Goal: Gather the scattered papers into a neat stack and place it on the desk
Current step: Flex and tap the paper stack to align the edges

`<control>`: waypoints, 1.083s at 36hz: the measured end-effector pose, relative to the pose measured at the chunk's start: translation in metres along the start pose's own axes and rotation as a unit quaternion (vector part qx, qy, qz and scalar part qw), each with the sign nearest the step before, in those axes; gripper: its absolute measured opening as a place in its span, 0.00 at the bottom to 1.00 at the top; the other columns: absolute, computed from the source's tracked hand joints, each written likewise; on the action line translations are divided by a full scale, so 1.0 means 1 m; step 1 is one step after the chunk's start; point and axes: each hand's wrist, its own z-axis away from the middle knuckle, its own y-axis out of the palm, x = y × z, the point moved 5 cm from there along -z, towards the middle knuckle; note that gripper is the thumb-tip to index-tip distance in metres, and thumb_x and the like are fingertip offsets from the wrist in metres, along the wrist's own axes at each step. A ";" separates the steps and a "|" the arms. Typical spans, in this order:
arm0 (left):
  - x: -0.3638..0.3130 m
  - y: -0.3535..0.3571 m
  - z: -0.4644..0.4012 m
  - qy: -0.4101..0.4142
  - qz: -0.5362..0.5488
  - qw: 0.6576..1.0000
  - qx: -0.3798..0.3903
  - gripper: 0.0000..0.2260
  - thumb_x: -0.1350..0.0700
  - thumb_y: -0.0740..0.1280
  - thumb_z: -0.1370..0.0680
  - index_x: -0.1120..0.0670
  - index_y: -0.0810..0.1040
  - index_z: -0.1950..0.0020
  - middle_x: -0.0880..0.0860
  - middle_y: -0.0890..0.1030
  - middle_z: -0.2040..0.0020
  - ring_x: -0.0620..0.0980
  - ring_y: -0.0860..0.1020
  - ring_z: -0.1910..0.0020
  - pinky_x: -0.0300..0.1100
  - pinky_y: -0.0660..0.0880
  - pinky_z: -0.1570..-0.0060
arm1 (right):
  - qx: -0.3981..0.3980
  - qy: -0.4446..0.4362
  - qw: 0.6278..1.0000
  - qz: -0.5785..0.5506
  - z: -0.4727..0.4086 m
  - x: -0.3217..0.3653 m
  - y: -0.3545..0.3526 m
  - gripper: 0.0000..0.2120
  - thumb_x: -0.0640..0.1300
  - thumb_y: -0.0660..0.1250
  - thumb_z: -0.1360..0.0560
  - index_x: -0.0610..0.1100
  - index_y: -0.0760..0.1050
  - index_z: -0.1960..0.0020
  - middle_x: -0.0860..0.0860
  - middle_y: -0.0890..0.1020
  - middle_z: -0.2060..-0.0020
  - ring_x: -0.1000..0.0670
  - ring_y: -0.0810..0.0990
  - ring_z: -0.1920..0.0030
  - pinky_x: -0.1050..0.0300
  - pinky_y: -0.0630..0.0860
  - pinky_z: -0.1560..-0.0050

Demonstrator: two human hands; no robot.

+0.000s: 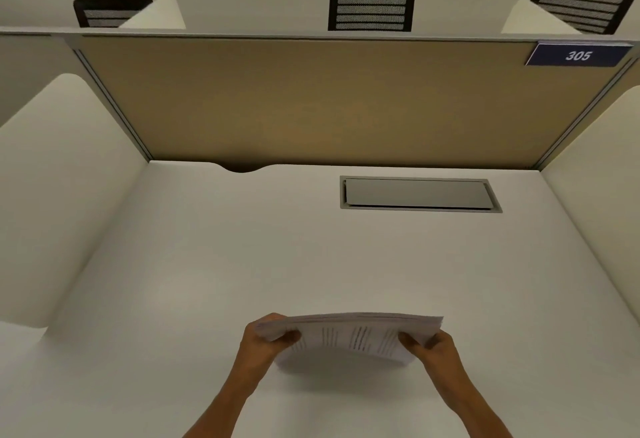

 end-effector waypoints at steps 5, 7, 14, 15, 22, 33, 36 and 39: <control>0.001 0.001 -0.001 0.014 -0.035 0.999 0.031 0.12 0.67 0.78 0.31 0.52 0.86 0.54 0.55 0.87 0.53 0.50 0.84 0.53 0.42 0.81 0.55 | 0.014 -0.027 1.000 -0.003 0.001 0.004 -0.004 0.16 0.34 0.76 0.28 0.50 0.83 0.45 0.52 0.87 0.47 0.54 0.84 0.46 0.60 0.79 0.48; 0.000 0.000 -0.002 0.018 -0.052 0.998 0.037 0.12 0.65 0.78 0.31 0.50 0.86 0.53 0.54 0.87 0.53 0.49 0.84 0.54 0.40 0.81 0.56 | 0.015 -0.032 0.999 0.001 0.001 0.007 -0.004 0.15 0.35 0.75 0.27 0.51 0.83 0.46 0.52 0.87 0.47 0.54 0.83 0.46 0.60 0.80 0.50; -0.004 0.005 -0.005 0.021 -0.058 0.998 0.020 0.13 0.65 0.77 0.29 0.46 0.87 0.58 0.51 0.87 0.58 0.45 0.84 0.58 0.37 0.80 0.60 | -0.005 -0.022 1.000 0.021 -0.001 0.009 0.002 0.09 0.39 0.74 0.25 0.51 0.83 0.49 0.53 0.89 0.56 0.54 0.86 0.53 0.66 0.81 0.60; -0.004 0.005 -0.005 0.022 -0.052 0.998 0.021 0.11 0.66 0.77 0.29 0.48 0.88 0.58 0.52 0.87 0.58 0.46 0.84 0.58 0.37 0.80 0.59 | -0.007 -0.027 0.999 0.017 -0.001 0.011 0.002 0.09 0.38 0.74 0.25 0.51 0.84 0.50 0.53 0.89 0.56 0.55 0.86 0.54 0.67 0.80 0.60; 0.006 0.005 -0.001 0.005 -0.050 0.998 0.038 0.10 0.66 0.77 0.29 0.51 0.87 0.56 0.55 0.87 0.55 0.51 0.84 0.55 0.39 0.80 0.56 | 0.027 -0.034 0.999 0.015 0.003 0.006 0.002 0.11 0.34 0.73 0.26 0.47 0.83 0.48 0.52 0.87 0.51 0.56 0.84 0.49 0.67 0.80 0.54; 0.005 0.005 0.004 0.013 -0.040 0.998 0.036 0.09 0.64 0.74 0.26 0.51 0.88 0.53 0.54 0.87 0.54 0.48 0.85 0.53 0.34 0.80 0.55 | 0.020 -0.019 0.999 0.040 0.007 0.004 0.004 0.09 0.40 0.72 0.24 0.54 0.86 0.53 0.54 0.88 0.56 0.59 0.85 0.55 0.73 0.77 0.57; 0.005 0.003 0.006 0.013 -0.039 0.999 0.032 0.09 0.63 0.74 0.26 0.50 0.88 0.52 0.52 0.88 0.53 0.47 0.85 0.51 0.32 0.80 0.55 | 0.017 -0.023 0.999 0.041 0.008 0.002 0.002 0.07 0.39 0.73 0.24 0.51 0.85 0.51 0.53 0.87 0.55 0.58 0.84 0.54 0.71 0.78 0.55; 0.010 0.007 0.009 -0.011 -0.051 0.998 0.032 0.16 0.64 0.75 0.27 0.41 0.87 0.54 0.45 0.88 0.54 0.40 0.85 0.54 0.29 0.79 0.59 | 0.013 -0.005 0.998 0.058 0.008 -0.008 0.002 0.08 0.40 0.74 0.25 0.52 0.84 0.50 0.57 0.88 0.56 0.60 0.85 0.55 0.73 0.78 0.59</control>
